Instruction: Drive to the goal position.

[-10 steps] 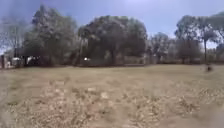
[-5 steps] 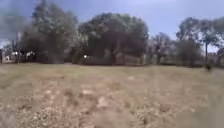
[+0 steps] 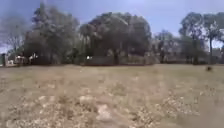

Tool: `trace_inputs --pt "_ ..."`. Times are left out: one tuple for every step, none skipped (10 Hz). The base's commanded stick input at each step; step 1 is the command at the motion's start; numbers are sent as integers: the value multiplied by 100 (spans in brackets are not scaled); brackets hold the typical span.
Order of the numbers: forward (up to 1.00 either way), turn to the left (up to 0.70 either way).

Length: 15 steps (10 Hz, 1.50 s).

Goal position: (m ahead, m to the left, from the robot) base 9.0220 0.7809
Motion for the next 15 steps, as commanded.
trace_inputs --pt "70 0" --pt "70 0" --pt "70 0" --pt "70 0" --pt "70 0" --pt "70 0" --pt "70 0" --pt "70 0" --pt "70 0" --pt "70 0" --pt "70 0" --pt "70 0" --pt "70 0" --pt "70 0" --pt "70 0"
